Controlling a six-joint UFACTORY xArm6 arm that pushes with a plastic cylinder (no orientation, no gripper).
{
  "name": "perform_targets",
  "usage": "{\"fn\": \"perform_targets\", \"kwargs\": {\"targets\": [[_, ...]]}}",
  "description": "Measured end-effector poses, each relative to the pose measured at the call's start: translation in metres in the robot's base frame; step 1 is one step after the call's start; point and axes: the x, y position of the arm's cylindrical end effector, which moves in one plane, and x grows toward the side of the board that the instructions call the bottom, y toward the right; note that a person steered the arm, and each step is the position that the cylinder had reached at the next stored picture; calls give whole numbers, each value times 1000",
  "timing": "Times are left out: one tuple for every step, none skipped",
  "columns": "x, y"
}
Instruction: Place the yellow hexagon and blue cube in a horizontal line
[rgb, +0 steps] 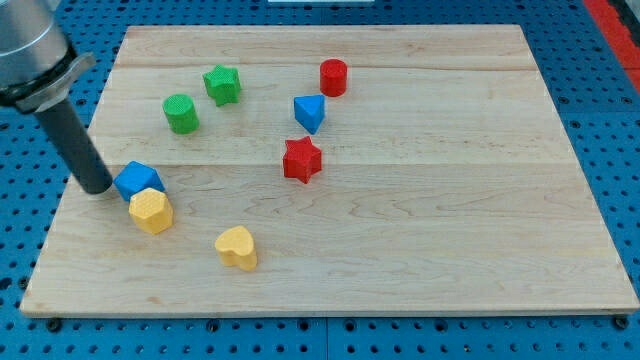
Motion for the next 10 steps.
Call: {"fn": "perform_targets", "kwargs": {"targets": [[0, 50], [-2, 86], [-24, 99], [-29, 93], [-42, 76], [-50, 76], [-41, 91], [-8, 136], [-6, 129], [-3, 96]]}}
